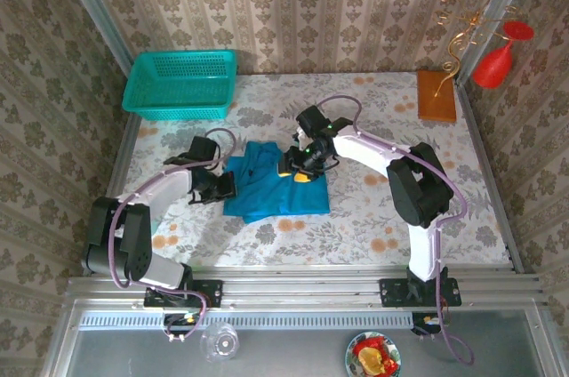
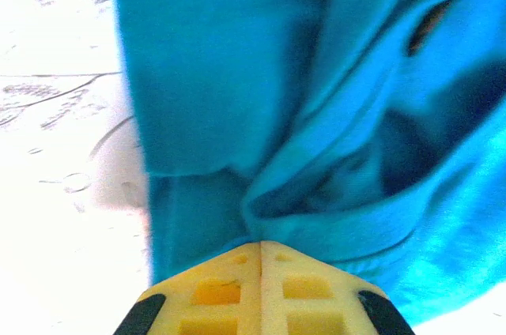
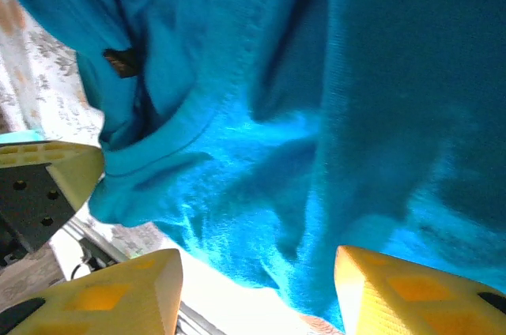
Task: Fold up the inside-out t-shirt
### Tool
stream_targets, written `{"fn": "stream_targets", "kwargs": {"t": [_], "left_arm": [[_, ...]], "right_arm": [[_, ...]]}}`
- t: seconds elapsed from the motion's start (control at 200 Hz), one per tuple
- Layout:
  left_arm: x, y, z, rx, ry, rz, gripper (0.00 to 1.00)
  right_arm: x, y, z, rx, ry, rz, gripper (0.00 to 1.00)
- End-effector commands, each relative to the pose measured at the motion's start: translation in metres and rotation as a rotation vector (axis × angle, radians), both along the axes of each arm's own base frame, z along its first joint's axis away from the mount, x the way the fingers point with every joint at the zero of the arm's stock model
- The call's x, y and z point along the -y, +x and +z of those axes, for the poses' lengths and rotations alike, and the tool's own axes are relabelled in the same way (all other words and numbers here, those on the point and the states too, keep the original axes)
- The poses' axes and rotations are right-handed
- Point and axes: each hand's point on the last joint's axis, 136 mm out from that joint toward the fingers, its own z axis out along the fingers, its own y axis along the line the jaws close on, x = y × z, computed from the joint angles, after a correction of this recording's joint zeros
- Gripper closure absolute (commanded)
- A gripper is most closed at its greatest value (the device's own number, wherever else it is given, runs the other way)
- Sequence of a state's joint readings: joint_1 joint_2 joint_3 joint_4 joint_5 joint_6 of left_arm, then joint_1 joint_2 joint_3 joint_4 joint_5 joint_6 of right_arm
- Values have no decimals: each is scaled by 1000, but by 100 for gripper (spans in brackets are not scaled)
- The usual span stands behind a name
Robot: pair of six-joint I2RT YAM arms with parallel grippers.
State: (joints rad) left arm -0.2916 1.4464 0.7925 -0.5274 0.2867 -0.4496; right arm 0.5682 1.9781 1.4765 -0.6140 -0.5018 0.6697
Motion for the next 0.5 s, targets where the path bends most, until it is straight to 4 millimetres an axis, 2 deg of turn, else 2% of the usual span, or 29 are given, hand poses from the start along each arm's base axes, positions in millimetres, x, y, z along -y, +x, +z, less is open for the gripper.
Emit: {"fn": "stream_targets", "kwargs": {"t": [0.0, 0.085, 0.205, 0.285, 0.39, 0.495], "left_arm": [[-31, -8, -16, -20, 141, 32, 100], [-36, -3, -21, -19, 143, 50, 100], [-38, 3, -23, -55, 144, 42, 100], [-32, 18, -3, 11, 120, 30, 100], [-17, 47, 36, 130, 49, 14, 83], [5, 70, 61, 175, 3, -40, 74]], "right_arm": [[15, -10, -17, -27, -73, 3, 46], [18, -17, -34, -61, -87, 12, 46], [36, -23, -56, -86, -193, 9, 46], [35, -25, -58, -90, -183, 16, 46], [28, -23, -53, -79, -134, 18, 46], [25, -21, -47, -65, -121, 11, 46]]}}
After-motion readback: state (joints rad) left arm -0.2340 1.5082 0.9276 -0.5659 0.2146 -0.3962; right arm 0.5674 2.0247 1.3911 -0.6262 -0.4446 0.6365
